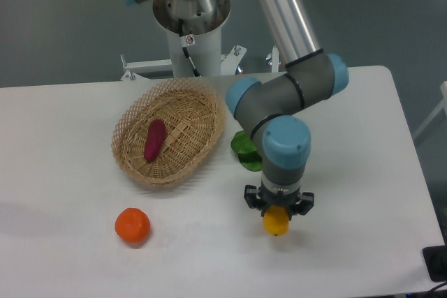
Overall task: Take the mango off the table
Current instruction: 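Lift the held mango up and carry it back toward the start position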
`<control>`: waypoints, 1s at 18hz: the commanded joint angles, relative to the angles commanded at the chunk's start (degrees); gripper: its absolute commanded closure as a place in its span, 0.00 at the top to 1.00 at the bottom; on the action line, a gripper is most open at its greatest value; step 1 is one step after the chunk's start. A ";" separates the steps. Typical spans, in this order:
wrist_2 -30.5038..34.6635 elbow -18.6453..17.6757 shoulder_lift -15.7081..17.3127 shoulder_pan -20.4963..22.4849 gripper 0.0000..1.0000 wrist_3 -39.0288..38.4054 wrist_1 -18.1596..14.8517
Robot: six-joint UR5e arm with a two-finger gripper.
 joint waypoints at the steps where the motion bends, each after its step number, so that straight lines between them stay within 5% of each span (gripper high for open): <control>1: 0.09 0.00 0.61 0.79 0.53 2.28 -0.09; 18: -3.34 0.09 6.25 10.73 0.54 27.25 -7.47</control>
